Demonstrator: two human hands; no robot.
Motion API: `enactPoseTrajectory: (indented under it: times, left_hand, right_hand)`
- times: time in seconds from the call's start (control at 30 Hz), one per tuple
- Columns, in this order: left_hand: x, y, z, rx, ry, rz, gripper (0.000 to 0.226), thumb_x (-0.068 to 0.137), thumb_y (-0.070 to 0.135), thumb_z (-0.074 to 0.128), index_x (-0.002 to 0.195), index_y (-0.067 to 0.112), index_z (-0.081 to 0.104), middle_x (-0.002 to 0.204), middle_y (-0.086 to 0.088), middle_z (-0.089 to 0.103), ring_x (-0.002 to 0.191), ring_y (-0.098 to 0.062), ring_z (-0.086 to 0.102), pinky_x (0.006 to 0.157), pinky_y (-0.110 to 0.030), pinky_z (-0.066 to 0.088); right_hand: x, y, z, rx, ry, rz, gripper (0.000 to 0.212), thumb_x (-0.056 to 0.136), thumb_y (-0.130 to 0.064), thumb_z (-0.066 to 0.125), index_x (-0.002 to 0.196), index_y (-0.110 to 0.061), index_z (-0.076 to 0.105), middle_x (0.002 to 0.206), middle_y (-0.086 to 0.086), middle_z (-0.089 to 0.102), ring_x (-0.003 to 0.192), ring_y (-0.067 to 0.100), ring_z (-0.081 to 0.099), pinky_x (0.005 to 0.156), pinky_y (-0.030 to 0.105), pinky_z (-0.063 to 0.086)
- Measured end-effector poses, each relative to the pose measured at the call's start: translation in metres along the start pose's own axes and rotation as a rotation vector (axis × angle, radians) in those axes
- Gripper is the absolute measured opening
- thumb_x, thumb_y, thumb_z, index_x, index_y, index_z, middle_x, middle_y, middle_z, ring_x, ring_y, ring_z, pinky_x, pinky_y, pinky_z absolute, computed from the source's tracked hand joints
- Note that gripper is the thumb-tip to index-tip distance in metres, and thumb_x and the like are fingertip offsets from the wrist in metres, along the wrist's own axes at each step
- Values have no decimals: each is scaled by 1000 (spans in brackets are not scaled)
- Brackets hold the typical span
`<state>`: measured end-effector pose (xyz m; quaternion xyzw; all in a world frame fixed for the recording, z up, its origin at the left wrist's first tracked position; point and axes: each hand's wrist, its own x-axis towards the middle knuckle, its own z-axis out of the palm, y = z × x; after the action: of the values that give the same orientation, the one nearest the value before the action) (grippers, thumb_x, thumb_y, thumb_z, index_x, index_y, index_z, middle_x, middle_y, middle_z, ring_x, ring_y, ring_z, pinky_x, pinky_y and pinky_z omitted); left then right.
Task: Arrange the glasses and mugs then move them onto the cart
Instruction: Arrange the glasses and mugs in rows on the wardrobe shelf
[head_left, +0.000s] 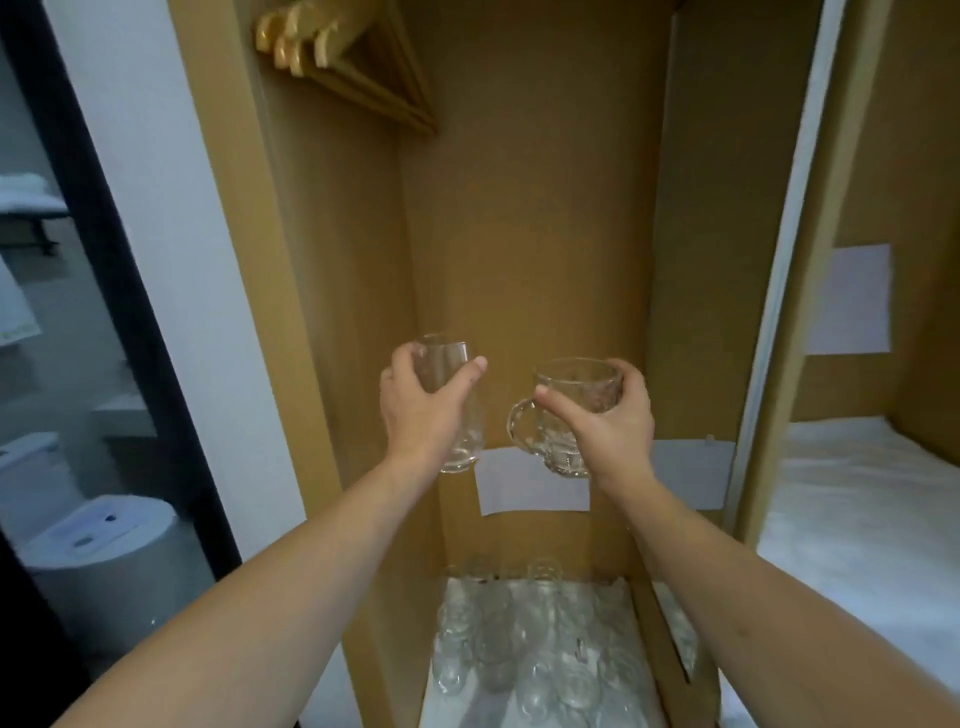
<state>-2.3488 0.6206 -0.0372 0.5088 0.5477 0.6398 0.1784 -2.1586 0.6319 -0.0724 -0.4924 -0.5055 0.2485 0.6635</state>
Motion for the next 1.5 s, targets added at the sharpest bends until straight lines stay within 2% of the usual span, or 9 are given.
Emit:
enactPoseTrajectory:
  times: [0.37,0.53,0.63,0.77,1.07,1.13,1.27,1.37,1.5]
  left_hand:
    - [-69,45,18,-239,-280,-9,70,68,68,77,126,34,56,103,6,70,96,-14,69,85,-40,58]
    - [-93,72,53,-325,-375,-28,62,66,69,78,116,40,56,98,6,73,92,-18,73,84,-53,59]
    - [-114,89,78,-338,-427,-8,63,66,68,77,118,38,56,98,9,71,92,-14,71,85,-49,60]
    - [-144,111,122,-378,-443,-27,58,65,69,77,111,38,59,91,7,73,87,-17,73,84,-49,61]
    - [-225,155,232,-328,-461,6,59,79,59,77,124,29,56,95,12,68,91,-6,66,80,-28,53]
    - [-242,161,256,-317,-463,-5,65,76,64,77,127,30,55,100,13,67,97,-7,66,86,-33,54]
    - [-269,168,301,-305,-442,-50,74,65,75,74,126,35,56,101,14,69,99,-9,67,91,-46,57]
    - [-287,171,324,-257,-427,-70,73,66,74,73,125,33,56,101,15,68,100,-7,65,93,-45,56]
    - [-298,167,349,-191,-416,-104,68,66,73,75,119,35,57,100,14,69,97,-7,66,92,-44,56]
  right_hand:
    - [-65,-48,-86,28,224,-19,95,54,-62,90,133,-26,51,121,-6,61,111,12,62,94,30,55]
    - [-75,-61,-135,-7,309,-69,94,55,-61,91,132,-24,52,120,-2,61,106,10,64,90,29,57]
    - [-76,-65,-170,-27,354,-78,81,58,-58,90,124,-30,53,117,-5,60,104,8,62,86,24,55]
    - [-71,-62,-225,-43,403,-81,103,47,-73,85,133,-27,52,121,-7,60,110,11,61,98,37,55]
    - [-46,-42,-358,-49,414,-49,97,54,-60,88,136,-22,53,126,-3,60,110,8,61,83,13,47]
    - [-38,-35,-387,-53,409,-29,90,58,-57,90,134,-24,53,124,-4,61,108,4,61,76,12,46]
    - [-24,-18,-438,-85,391,-7,86,55,-64,88,126,-31,53,123,-6,61,108,7,61,88,20,51]
    - [-14,-2,-467,-104,383,23,96,49,-75,84,129,-33,52,123,-9,60,111,9,60,99,35,54]
    - [-4,17,-490,-89,367,75,101,48,-76,83,132,-31,52,123,-9,59,111,9,60,102,38,52]
